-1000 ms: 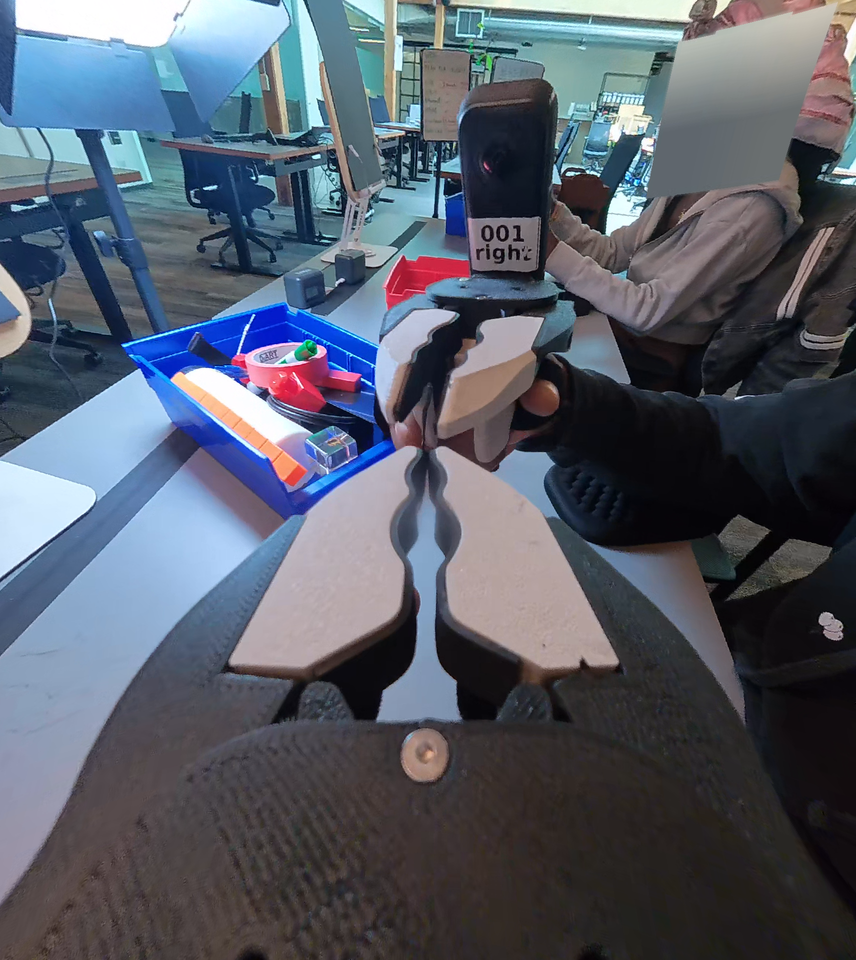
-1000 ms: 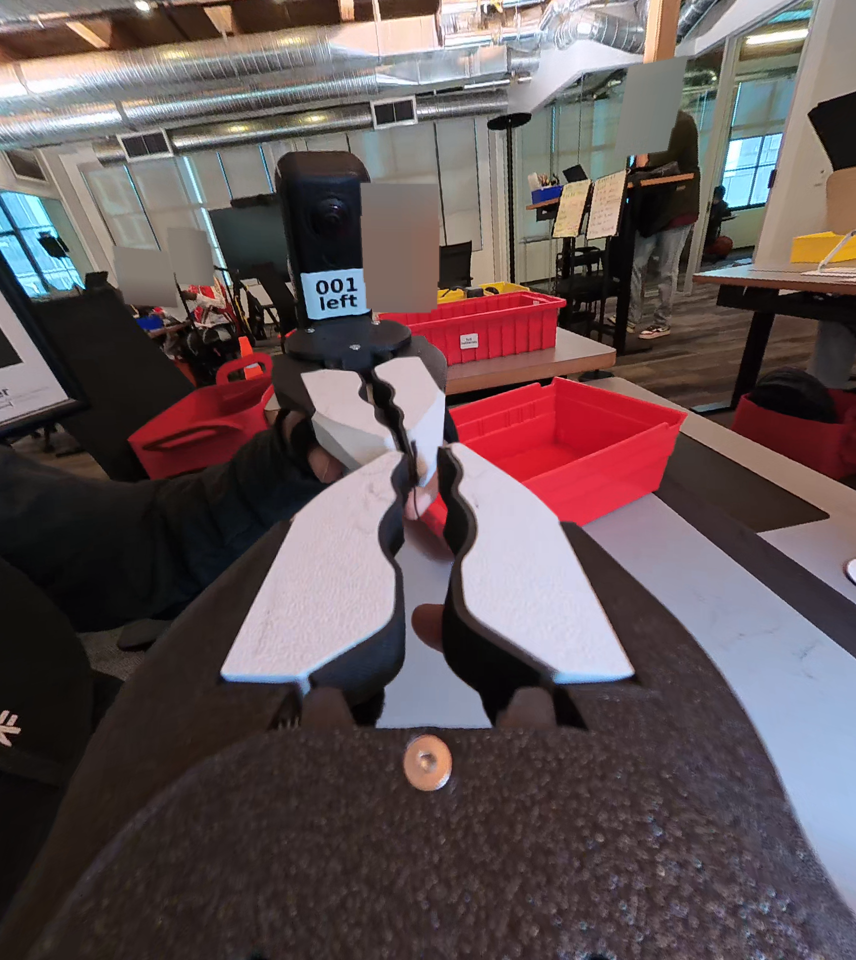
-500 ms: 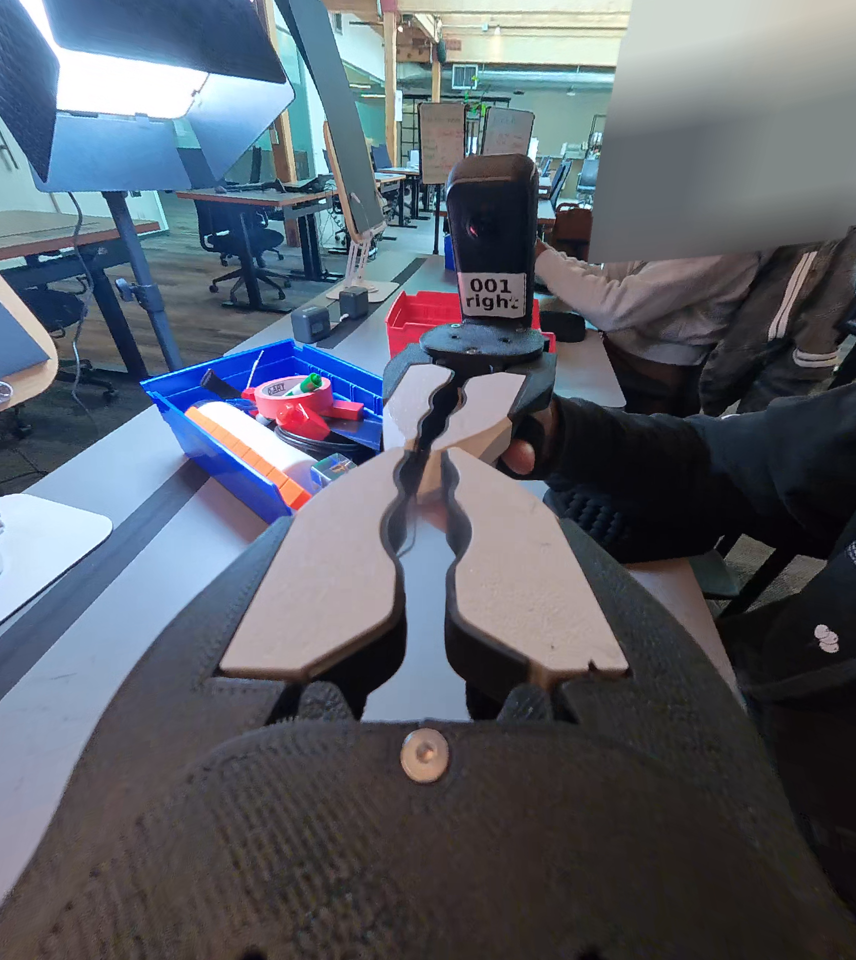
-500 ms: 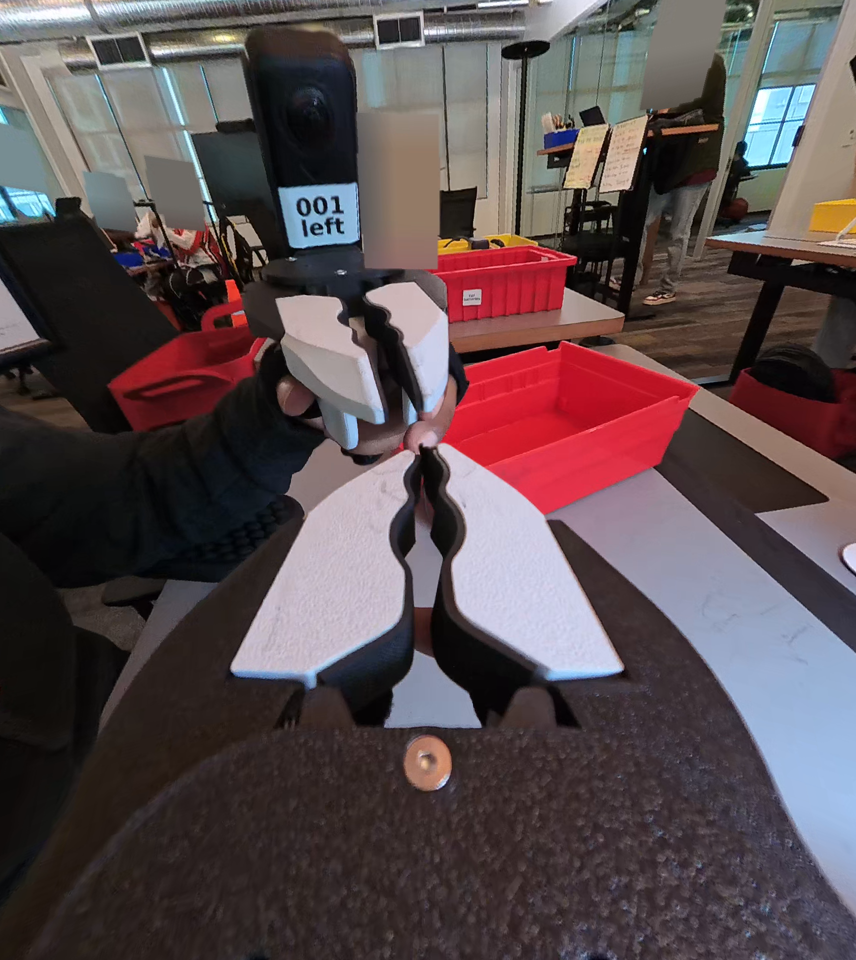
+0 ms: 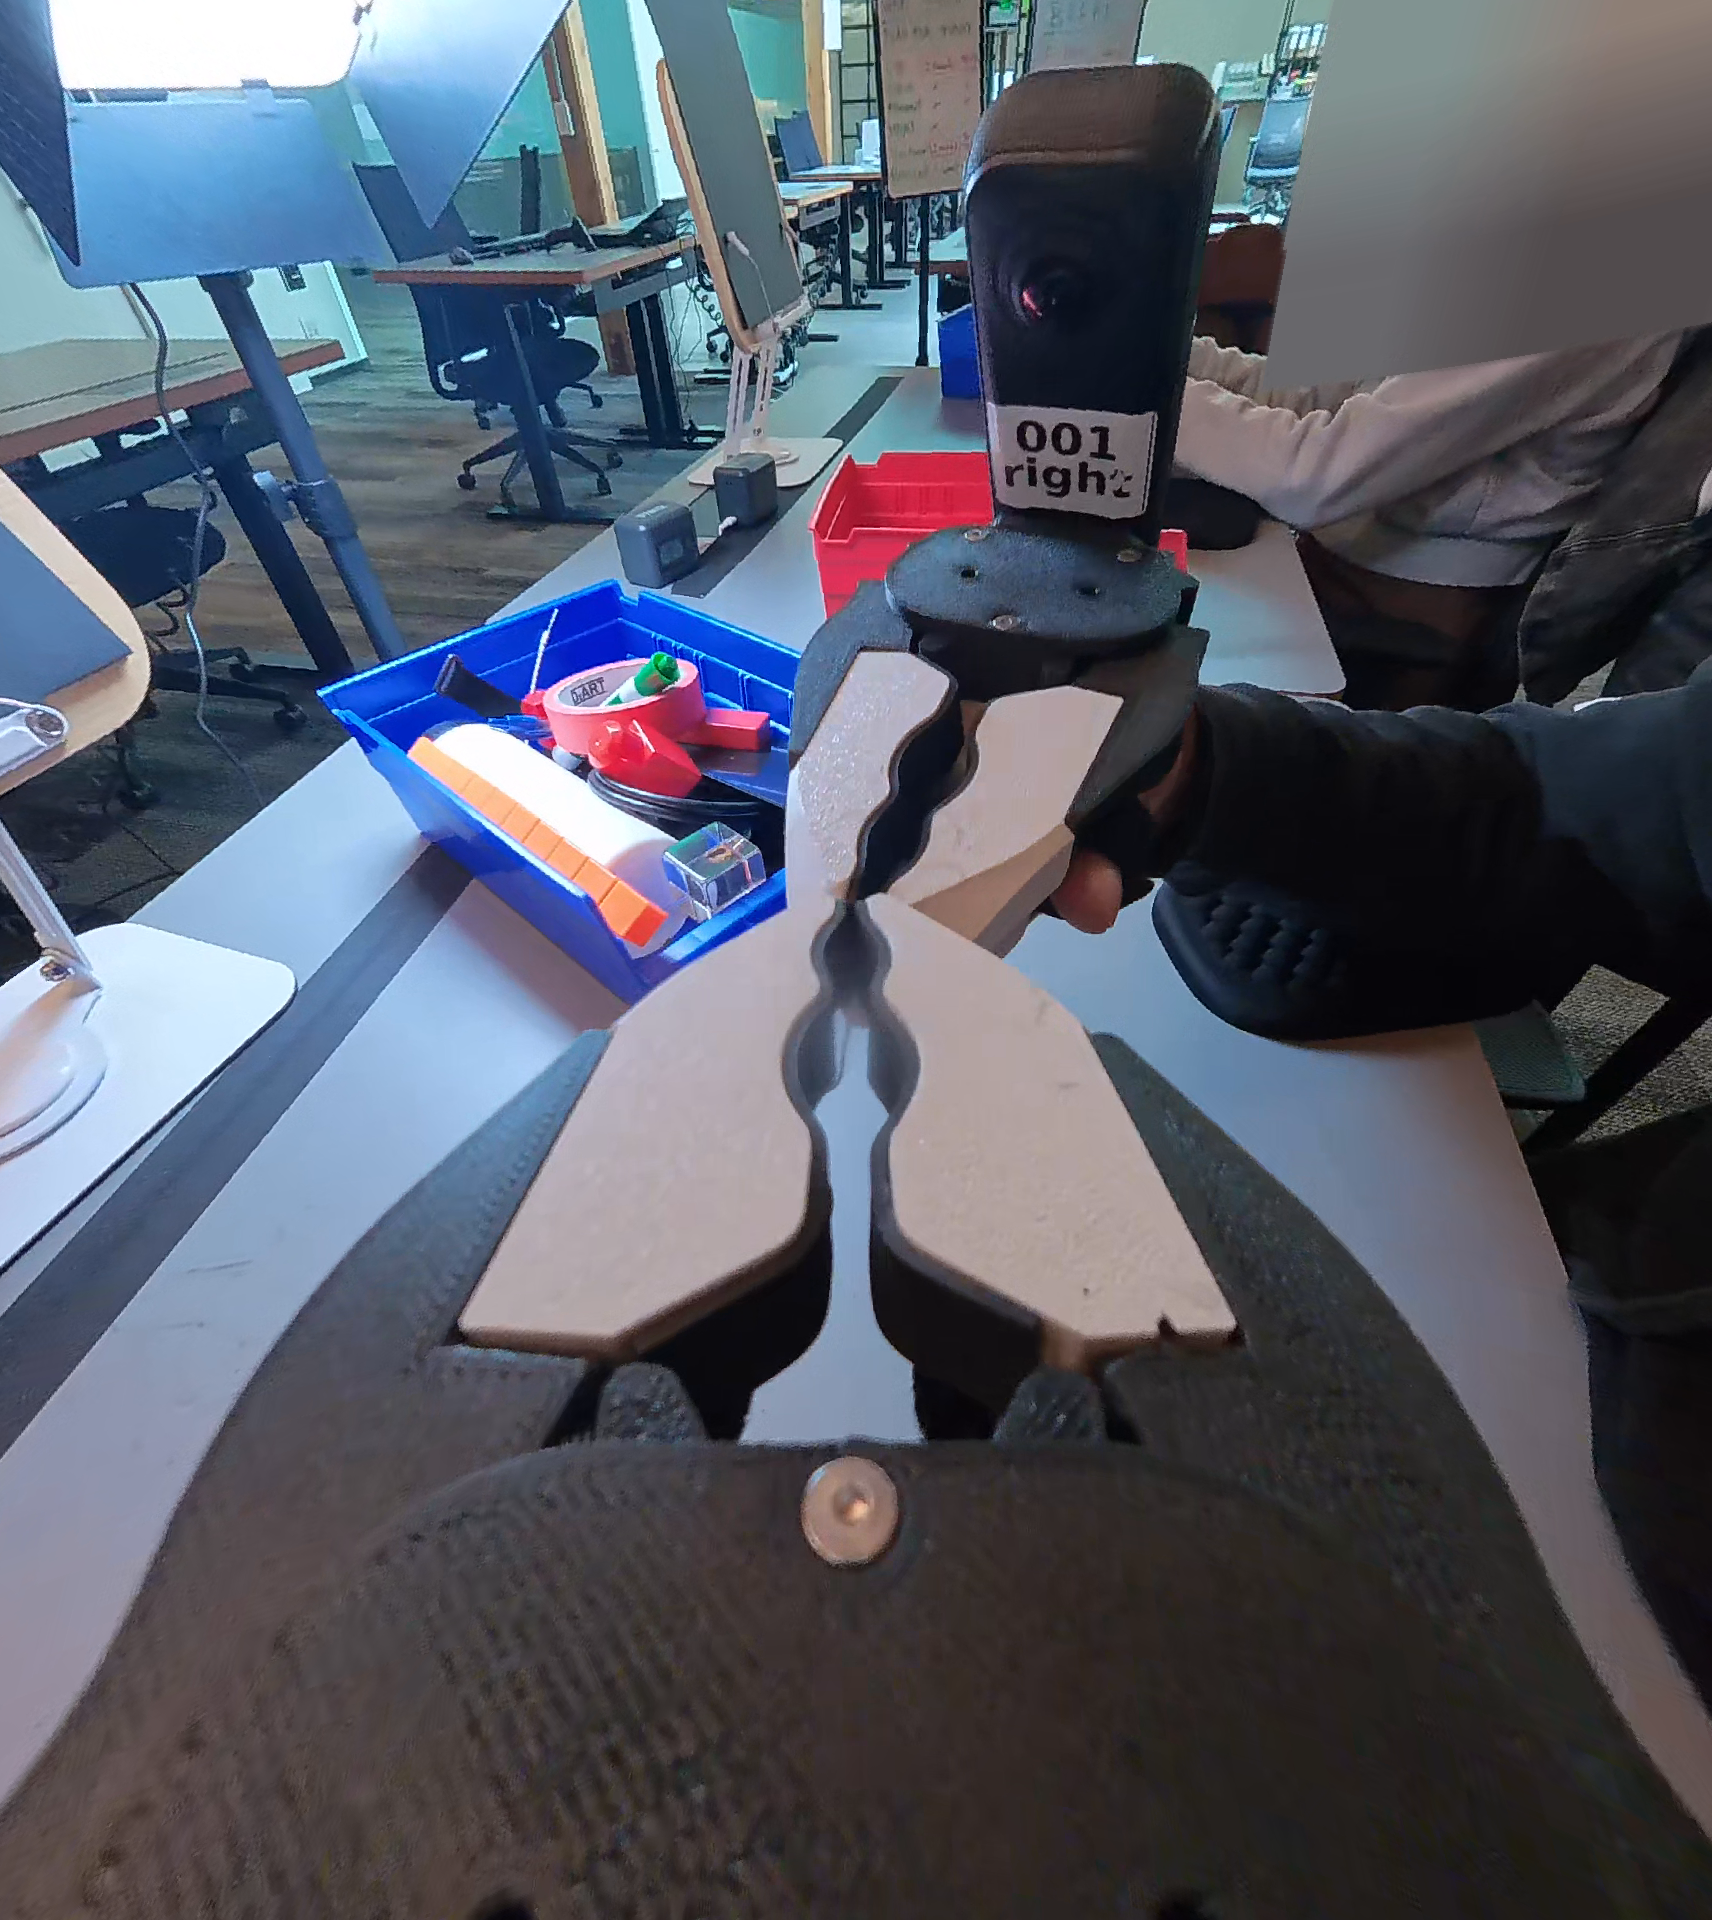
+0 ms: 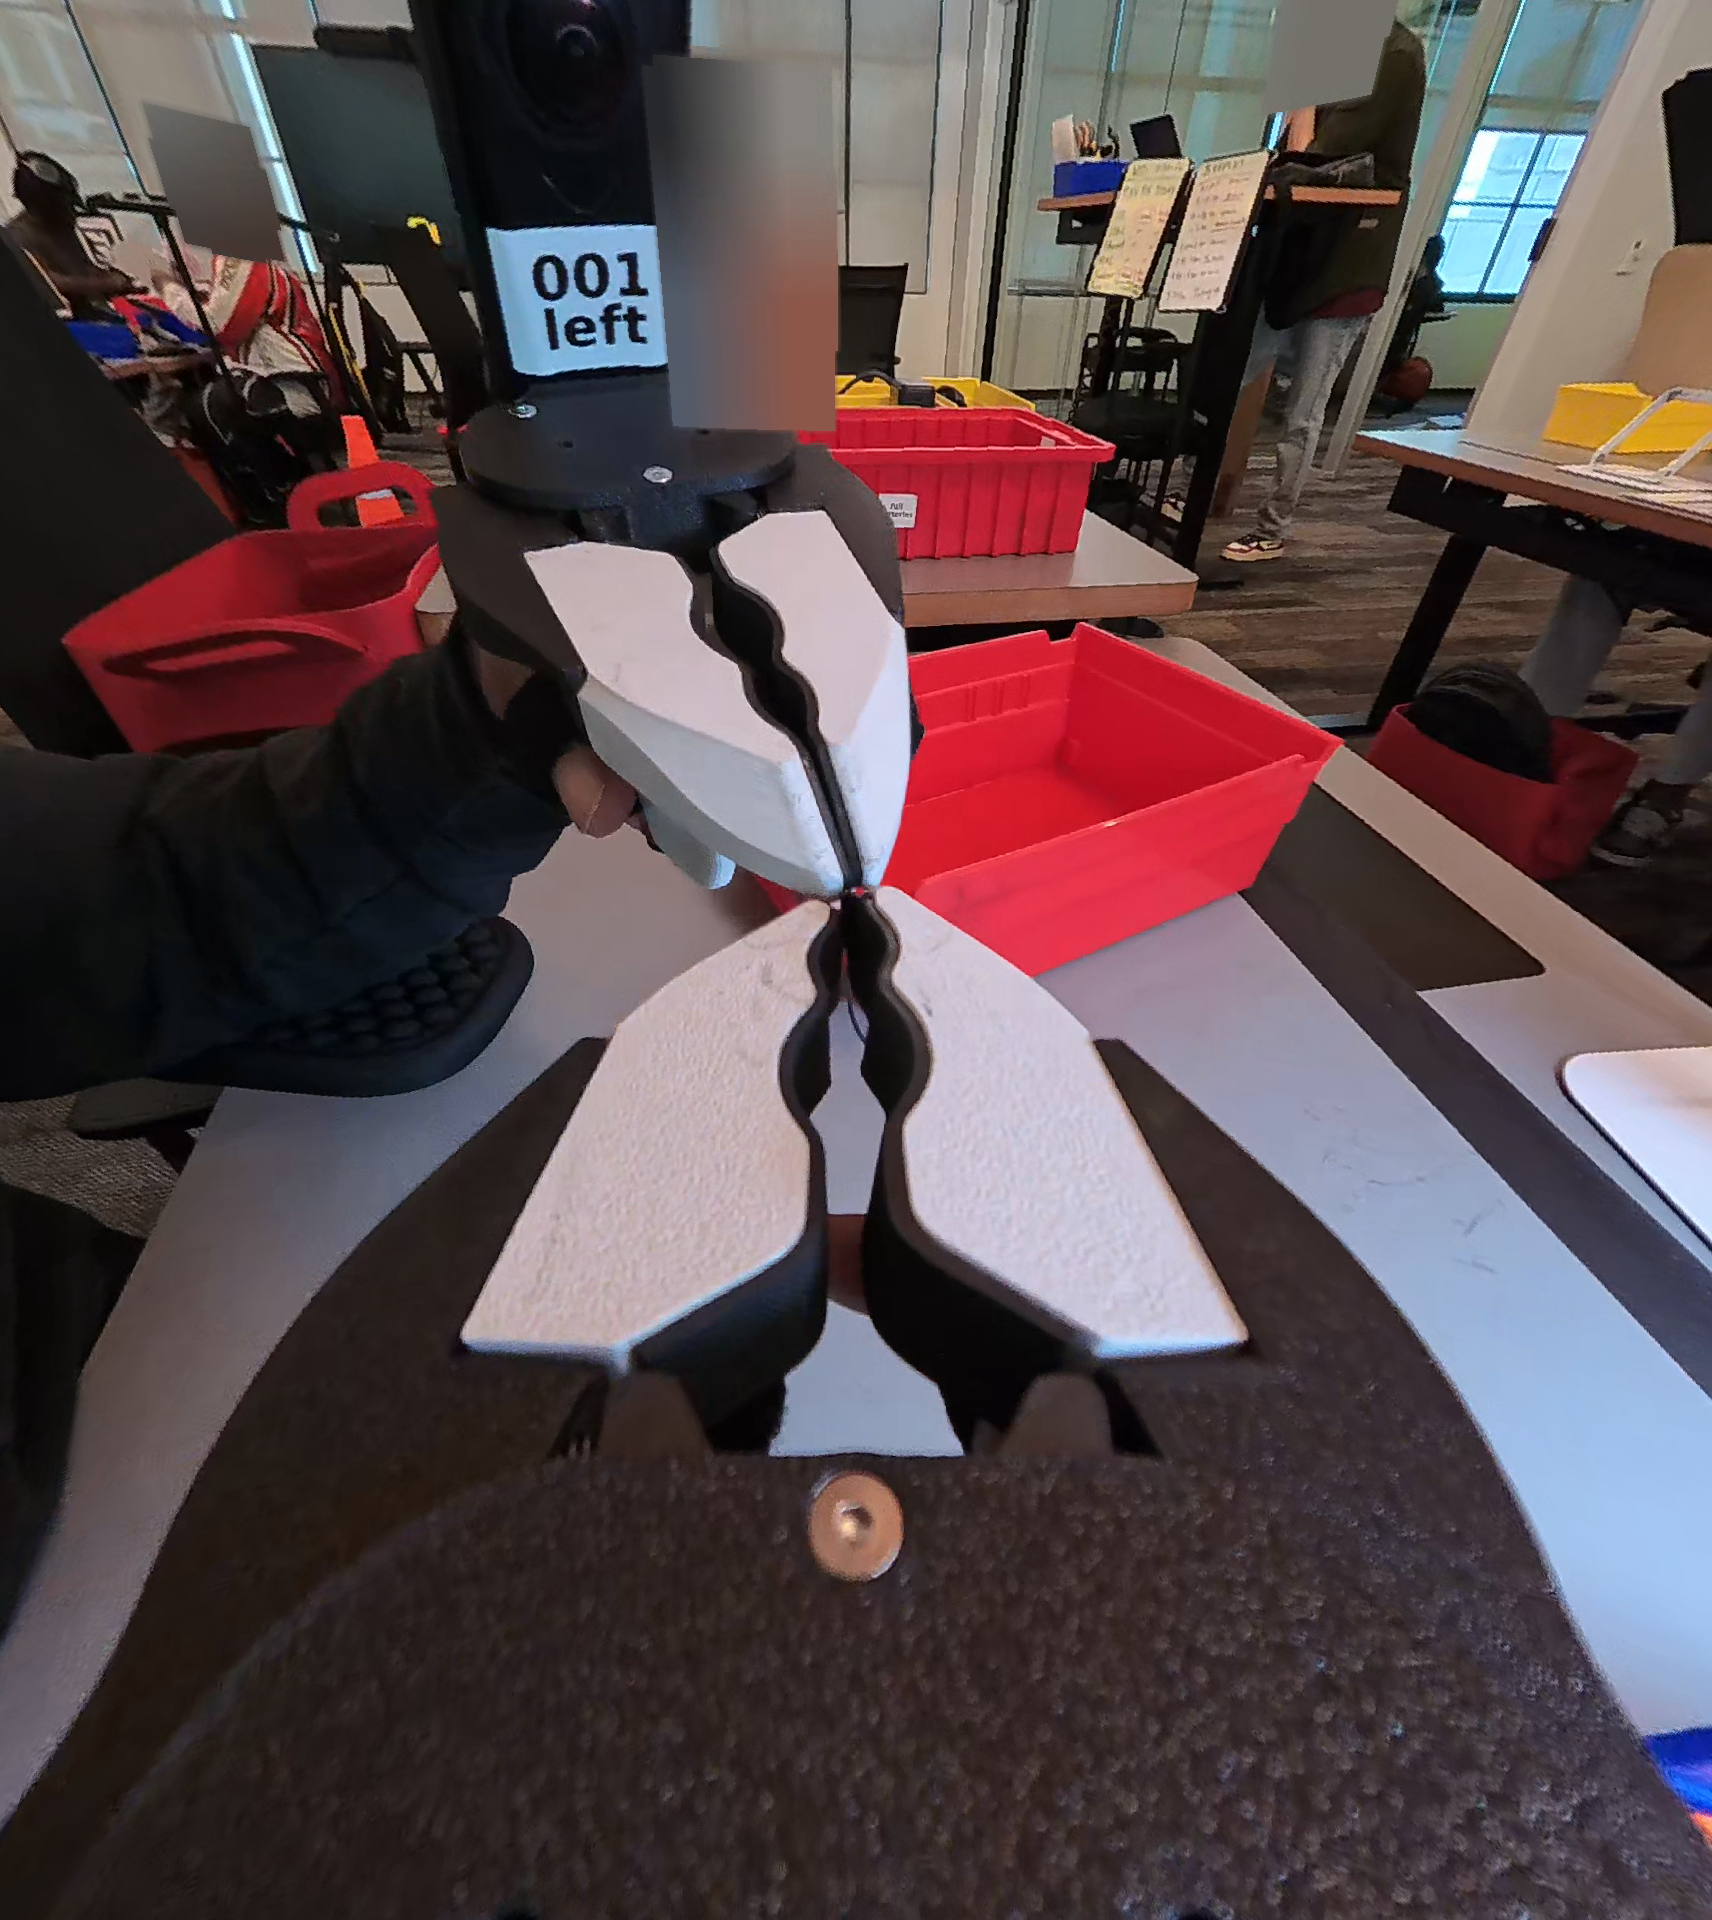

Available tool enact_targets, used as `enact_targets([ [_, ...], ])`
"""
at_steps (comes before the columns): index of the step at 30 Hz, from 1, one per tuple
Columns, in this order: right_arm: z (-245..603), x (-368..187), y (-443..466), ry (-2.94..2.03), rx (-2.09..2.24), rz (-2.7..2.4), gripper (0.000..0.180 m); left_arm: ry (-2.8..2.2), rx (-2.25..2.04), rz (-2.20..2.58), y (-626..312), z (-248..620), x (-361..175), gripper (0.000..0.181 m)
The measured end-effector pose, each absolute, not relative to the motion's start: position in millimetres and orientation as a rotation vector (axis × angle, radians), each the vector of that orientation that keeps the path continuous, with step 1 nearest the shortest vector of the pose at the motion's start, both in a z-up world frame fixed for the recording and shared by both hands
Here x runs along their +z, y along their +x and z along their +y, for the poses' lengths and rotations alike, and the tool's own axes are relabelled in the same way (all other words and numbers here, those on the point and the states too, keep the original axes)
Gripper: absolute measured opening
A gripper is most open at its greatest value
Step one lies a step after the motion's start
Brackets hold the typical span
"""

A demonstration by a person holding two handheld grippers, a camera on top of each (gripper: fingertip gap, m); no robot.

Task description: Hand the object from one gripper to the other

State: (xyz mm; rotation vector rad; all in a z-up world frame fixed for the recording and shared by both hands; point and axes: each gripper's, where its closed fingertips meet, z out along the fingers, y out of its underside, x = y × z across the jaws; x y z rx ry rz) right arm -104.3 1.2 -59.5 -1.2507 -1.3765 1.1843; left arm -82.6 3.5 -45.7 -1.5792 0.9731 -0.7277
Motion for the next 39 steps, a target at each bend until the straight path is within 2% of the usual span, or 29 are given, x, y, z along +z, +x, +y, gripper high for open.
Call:
enact_targets([
  [7,7,-44,-97,-1.228,1.248,-1.293,0.001,-1.500,-0.794,0.888,-92,5,-28,0.001],
  [10,10,-28,-90,-1.195,1.342,-1.200,0.001,-1.510,-0.831,0.900,-92,5,-32,0.015],
  [15,11,-14,-83,-1.180,1.496,-1.108,0.001,-1.547,-0.797,0.985,-80,4,-51,0.020],
  [19,9,-7,-79,-1.173,1.615,-1.062,0.001,-1.557,-0.761,0.996,-77,8,-58,0.014],
  [22,11,-5,-76,-1.180,1.648,-1.040,0.001,-1.550,-0.749,0.986,-78,9,-57,0.001],
  [26,14,-5,-75,-1.192,1.665,-1.030,0.001,-1.547,-0.741,0.994,-78,9,-57,0.001],
  [30,17,-9,-72,-1.210,1.614,-1.070,0.002,-1.563,-0.753,1.010,-78,8,-58,0.000],
  [34,22,-14,-63,-1.205,1.491,-1.160,0.022,-1.609,-0.725,1.016,-84,11,-63,0.000],
  [39,31,-25,-50,-1.060,0.862,-1.384,0.027,-1.731,-0.667,1.050,-91,14,-82,0.000],
])
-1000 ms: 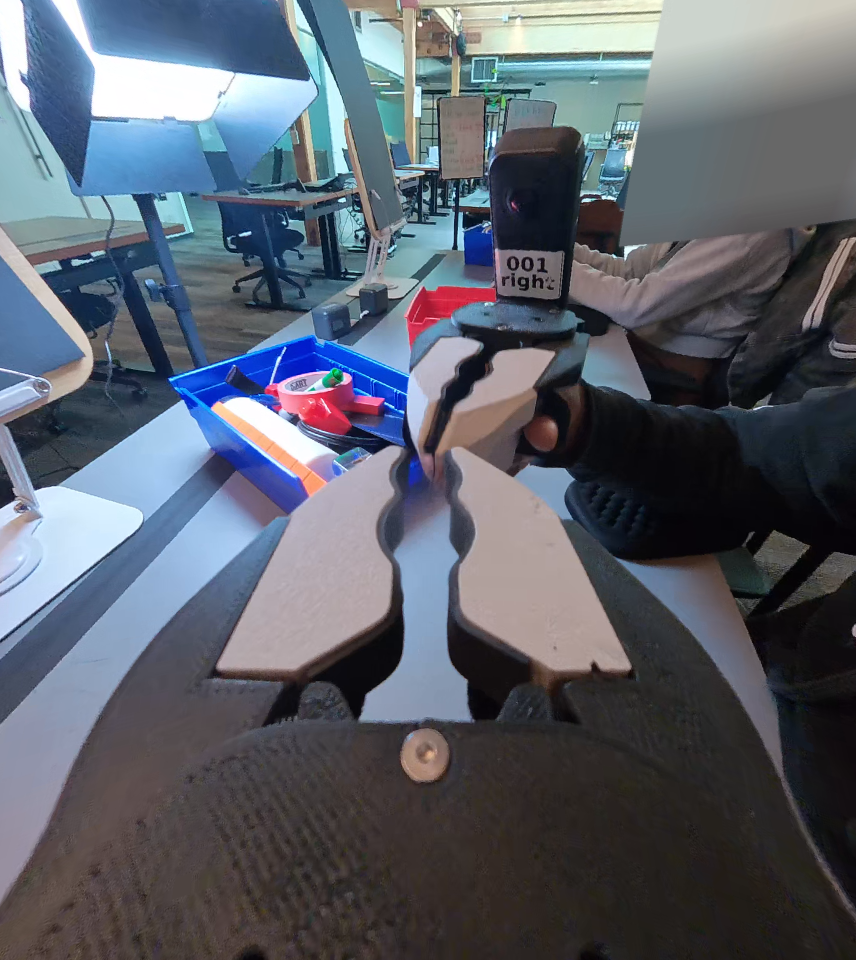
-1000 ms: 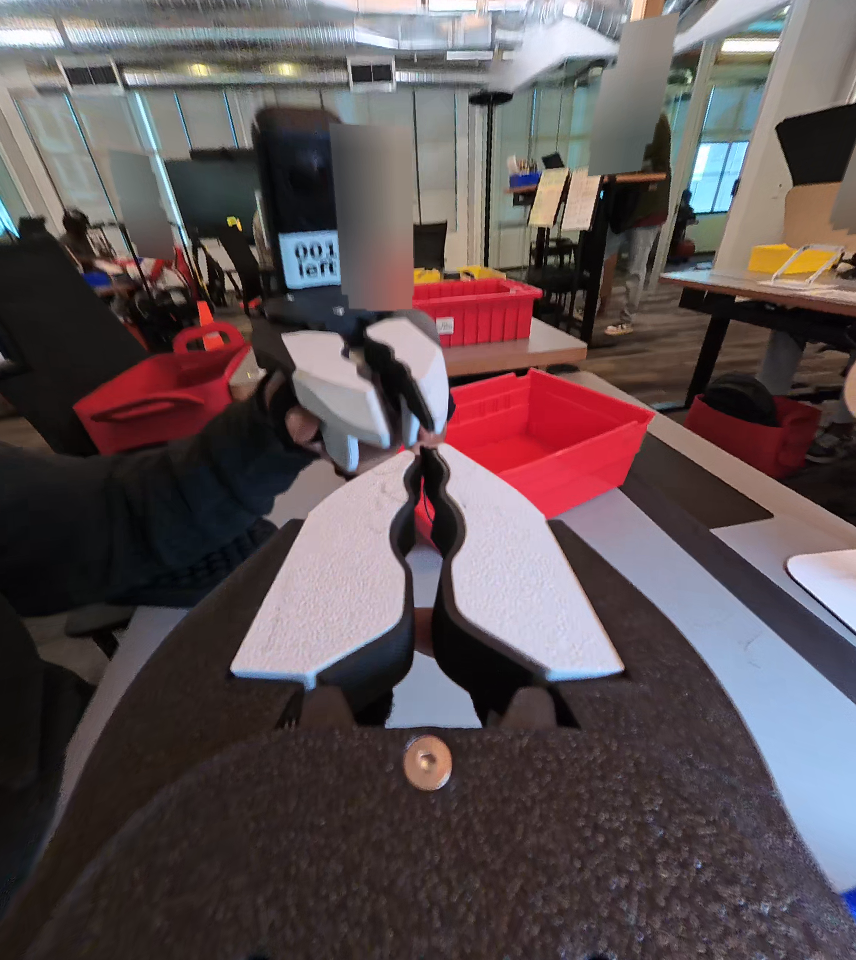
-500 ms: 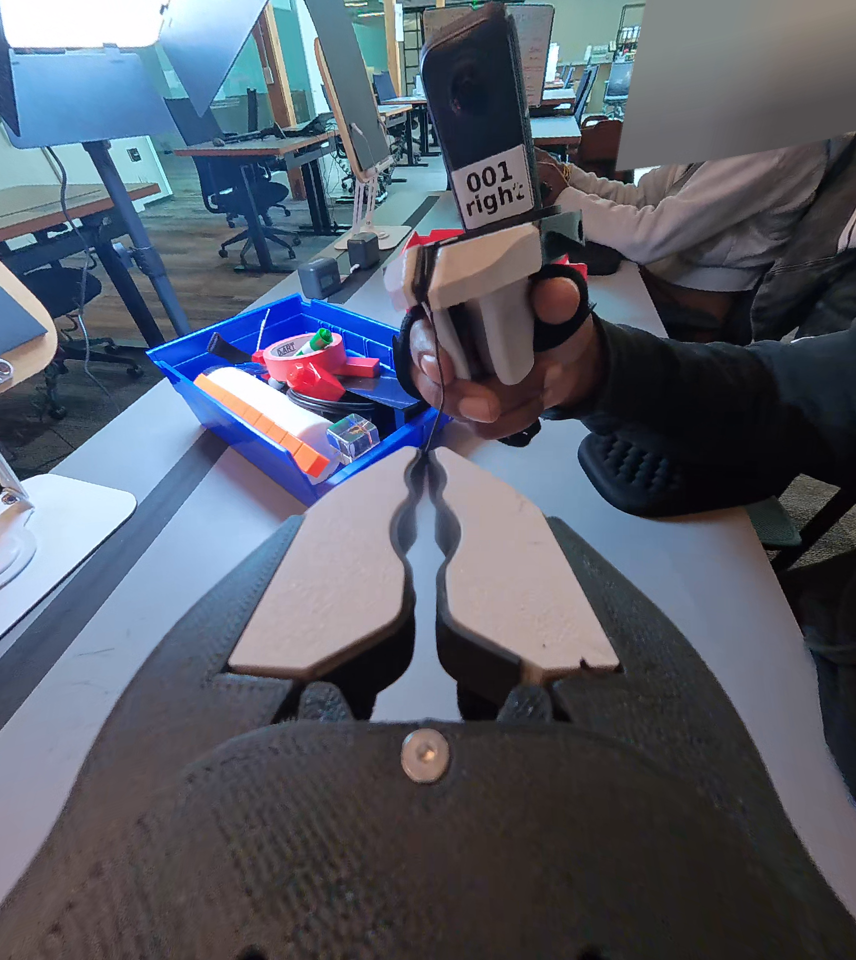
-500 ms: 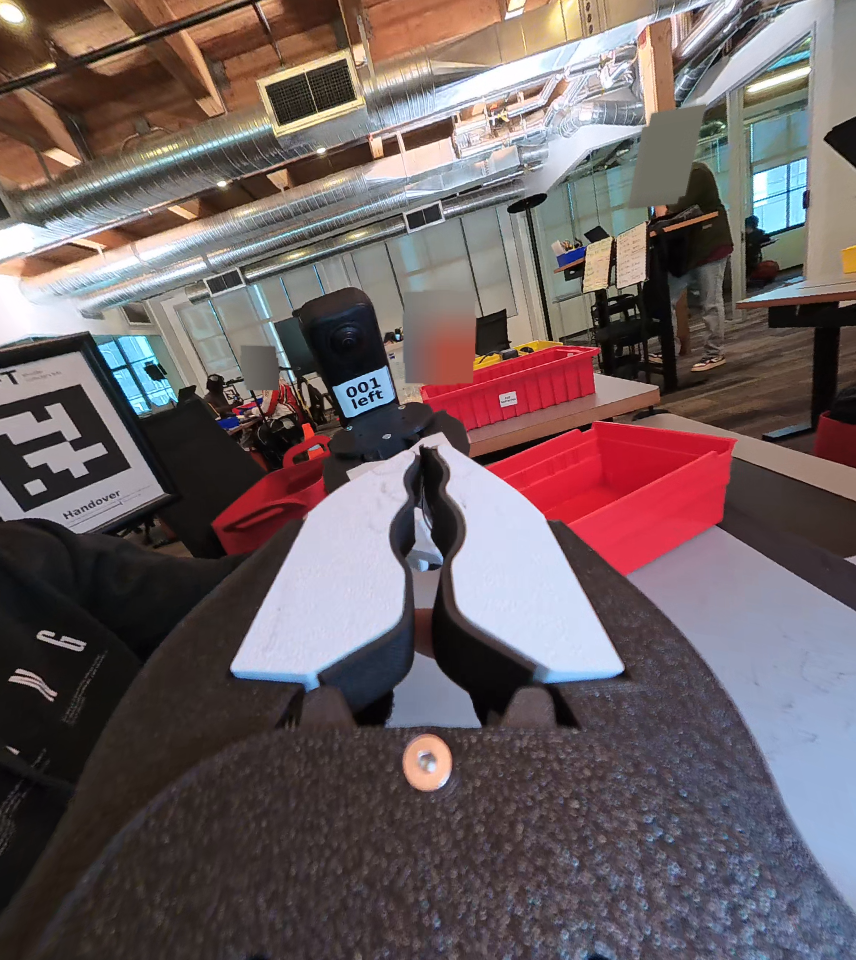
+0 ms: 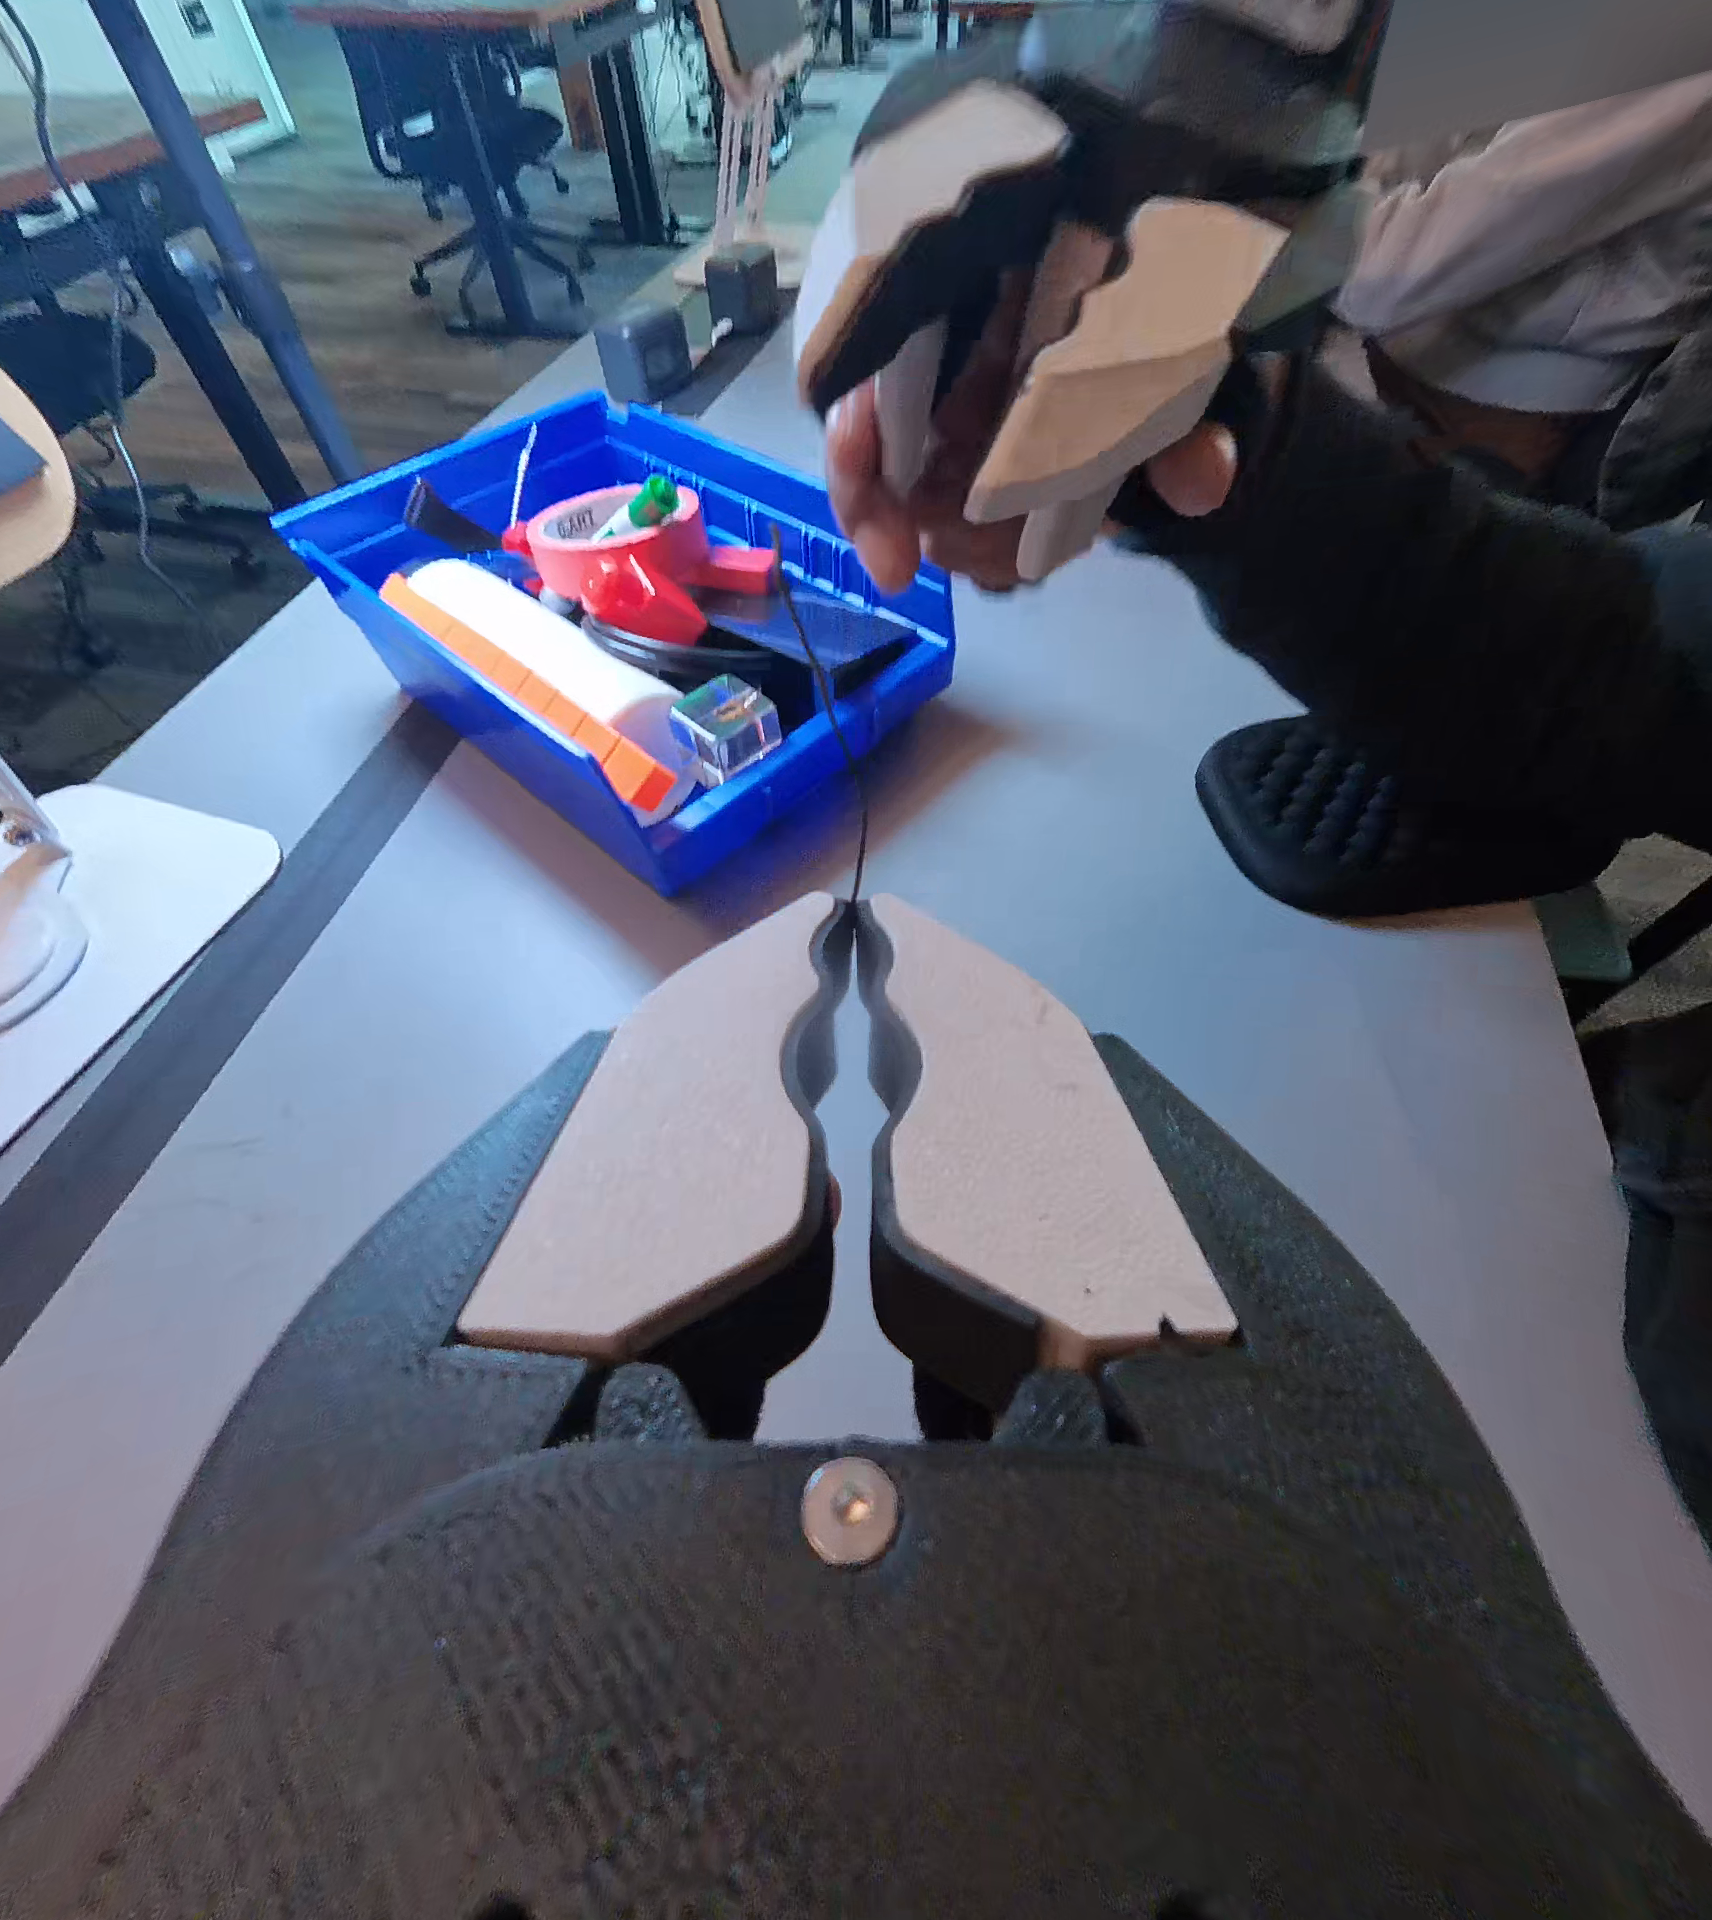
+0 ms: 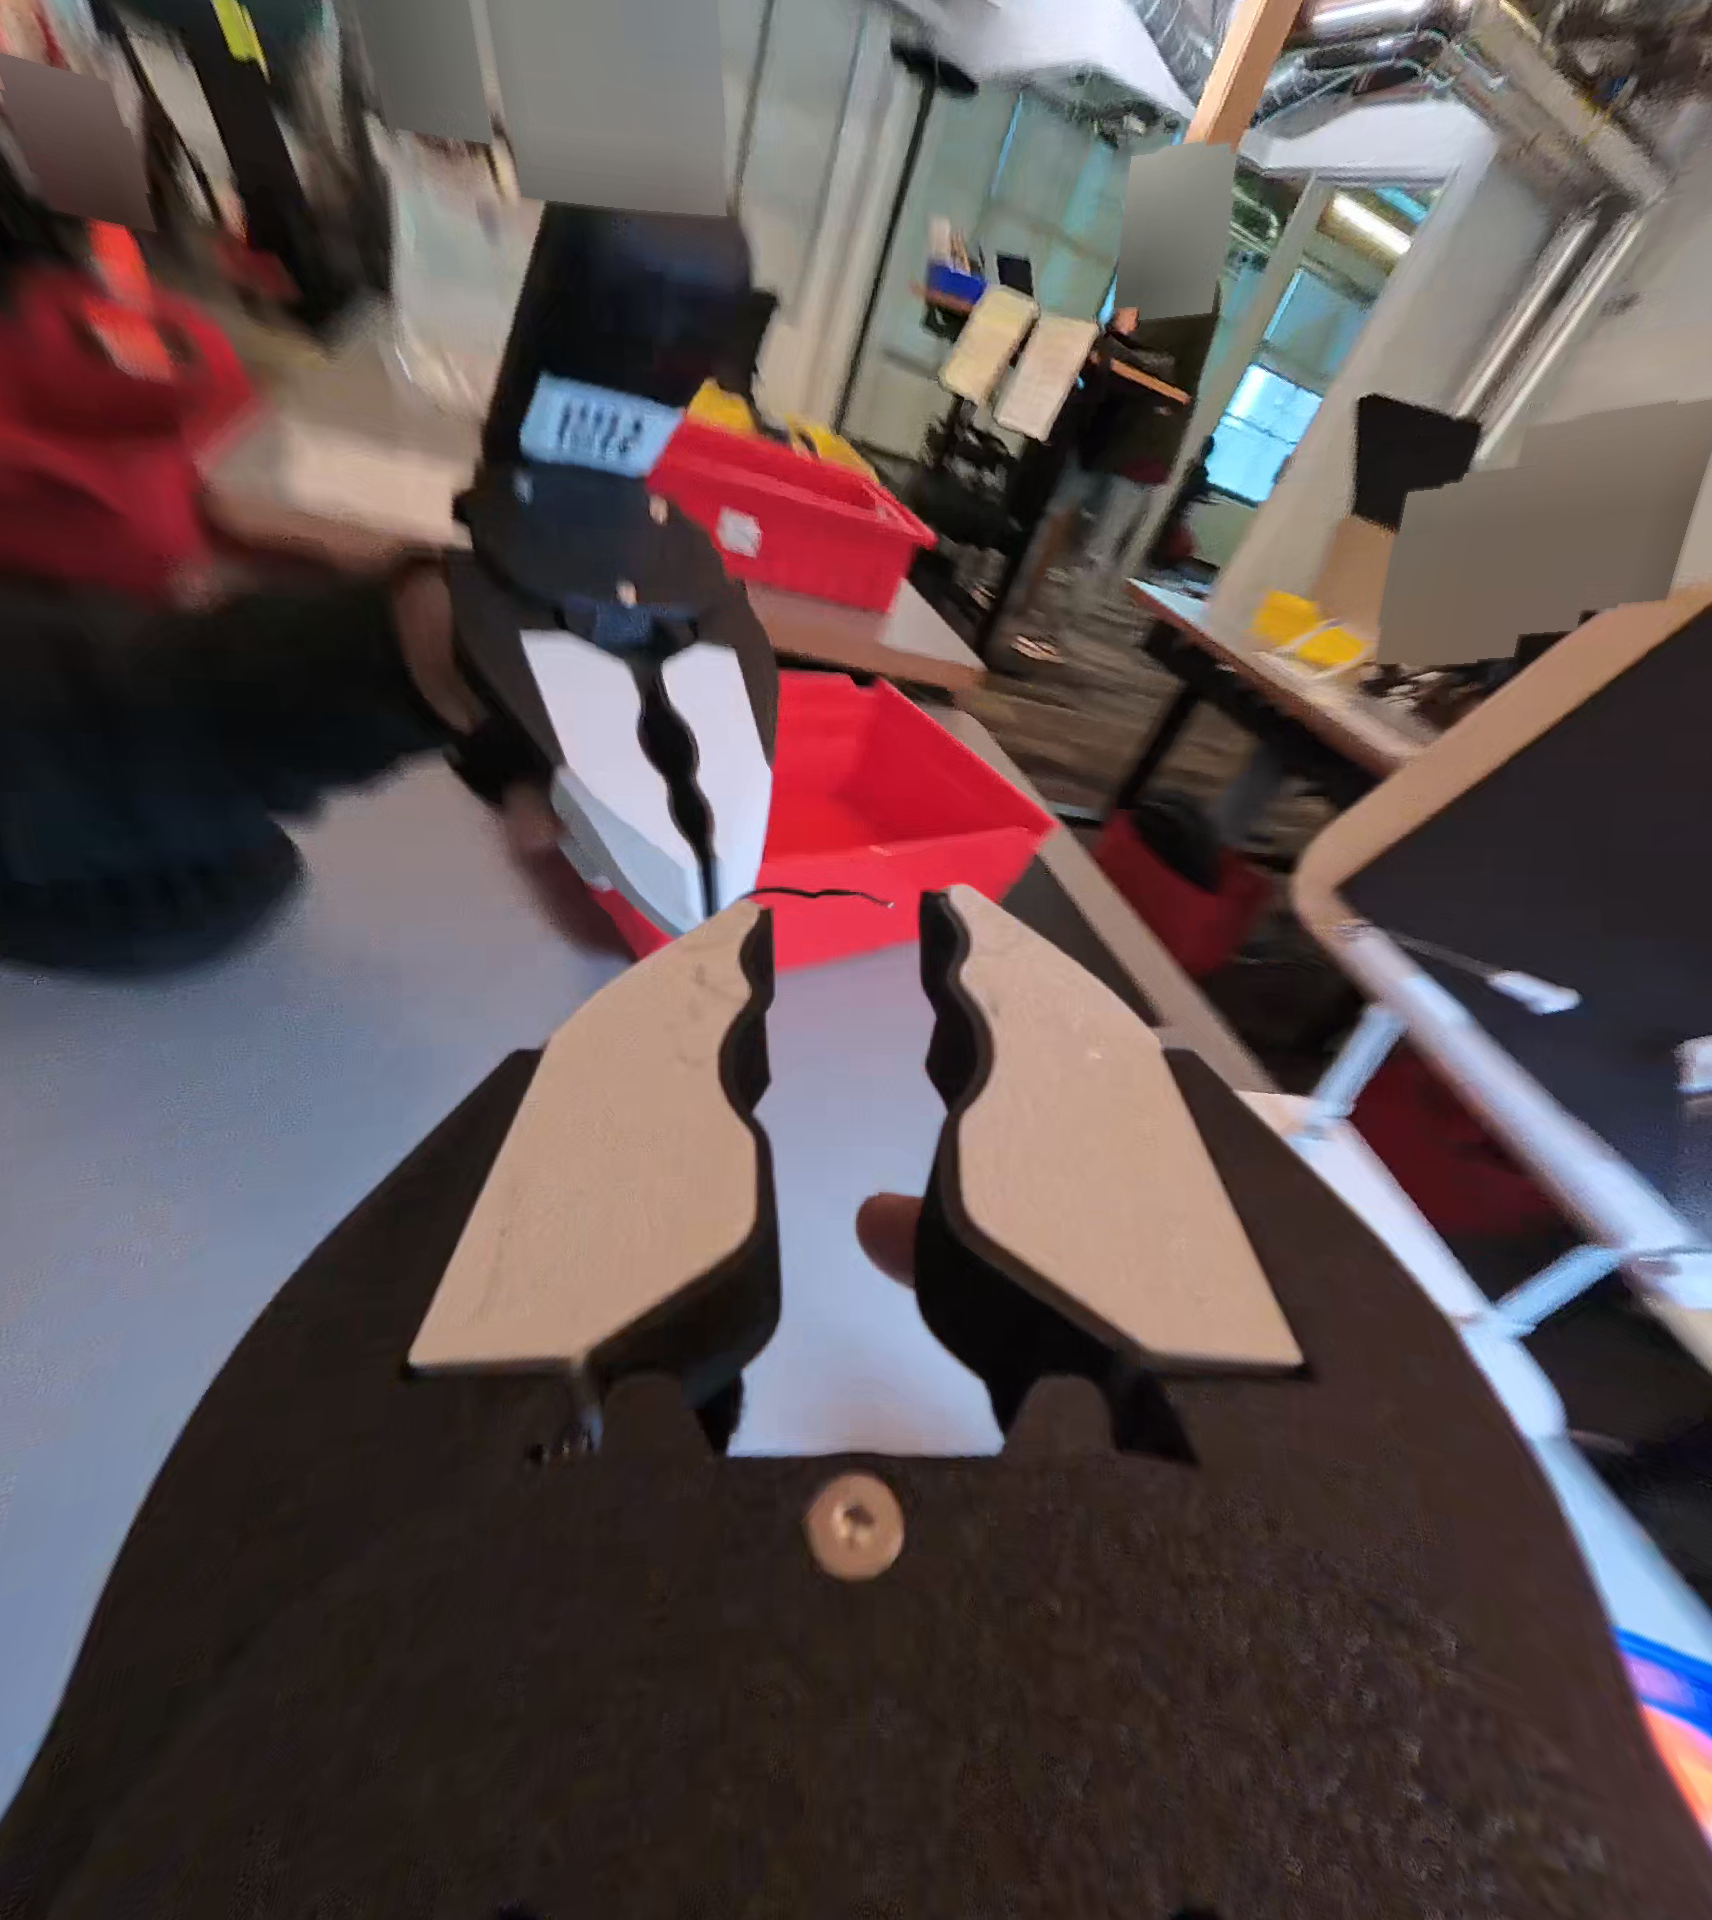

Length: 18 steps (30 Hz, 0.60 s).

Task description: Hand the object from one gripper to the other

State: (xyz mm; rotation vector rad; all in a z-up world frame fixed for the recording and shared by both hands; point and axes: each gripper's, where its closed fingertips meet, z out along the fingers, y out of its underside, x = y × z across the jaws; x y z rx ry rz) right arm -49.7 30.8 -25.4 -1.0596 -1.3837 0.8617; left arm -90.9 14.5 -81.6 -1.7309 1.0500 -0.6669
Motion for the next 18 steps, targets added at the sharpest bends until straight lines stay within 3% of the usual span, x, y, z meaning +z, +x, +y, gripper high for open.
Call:
enact_targets([
  [7,33,-81,-60,-0.817,0.060,-1.728,0.025,-1.932,-0.647,1.107,-87,15,-120,0.001],
  [10,42,-104,-71,-0.794,-0.039,-1.765,0.021,-1.973,-0.642,1.126,-85,13,-130,0.001],
  [12,49,-108,-74,-0.768,-0.091,-1.747,0.004,-1.974,-0.637,1.138,-84,12,-131,0.001],
  [15,57,-106,-69,-0.840,-0.026,-1.718,0.001,-1.903,-0.621,1.063,-89,21,-115,0.002],
  [17,75,-91,-56,-0.919,-0.001,-1.624,0.001,-1.824,-0.584,0.963,-102,30,-93,0.028],
  [18,91,-85,-43,-0.979,-0.029,-1.574,0.001,-1.788,-0.573,0.917,-111,33,-80,0.032],
])
